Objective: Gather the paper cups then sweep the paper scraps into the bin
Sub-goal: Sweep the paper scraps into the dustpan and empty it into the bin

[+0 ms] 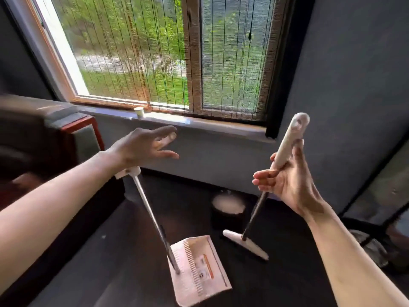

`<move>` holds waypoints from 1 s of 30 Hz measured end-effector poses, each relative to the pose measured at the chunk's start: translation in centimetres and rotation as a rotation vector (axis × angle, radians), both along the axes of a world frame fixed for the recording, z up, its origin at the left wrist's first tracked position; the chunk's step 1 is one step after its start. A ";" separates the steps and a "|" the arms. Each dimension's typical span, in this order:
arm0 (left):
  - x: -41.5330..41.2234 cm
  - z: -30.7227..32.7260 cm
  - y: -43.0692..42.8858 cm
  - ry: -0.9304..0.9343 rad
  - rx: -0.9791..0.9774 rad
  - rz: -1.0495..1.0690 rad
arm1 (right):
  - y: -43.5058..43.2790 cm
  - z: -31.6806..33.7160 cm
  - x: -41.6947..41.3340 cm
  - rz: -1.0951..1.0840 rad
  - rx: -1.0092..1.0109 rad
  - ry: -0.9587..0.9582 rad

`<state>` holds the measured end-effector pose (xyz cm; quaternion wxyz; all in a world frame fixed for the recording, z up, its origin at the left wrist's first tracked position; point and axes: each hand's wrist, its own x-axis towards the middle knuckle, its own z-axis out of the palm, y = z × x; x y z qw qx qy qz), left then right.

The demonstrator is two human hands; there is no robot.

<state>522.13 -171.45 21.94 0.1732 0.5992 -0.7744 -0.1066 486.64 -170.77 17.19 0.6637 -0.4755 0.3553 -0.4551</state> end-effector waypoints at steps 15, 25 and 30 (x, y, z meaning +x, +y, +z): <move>7.0 -6.9 -8.1 -0.309 -0.032 -0.365 | -8.0 -5.1 10.7 -0.095 -0.361 0.939; 13.7 -7.7 -19.9 -0.192 0.136 -0.534 | -16.6 -6.2 20.4 -0.436 -0.830 0.914; 14.9 -8.3 -27.2 -0.185 0.242 -0.571 | -24.1 -6.6 23.8 -0.550 -0.849 0.857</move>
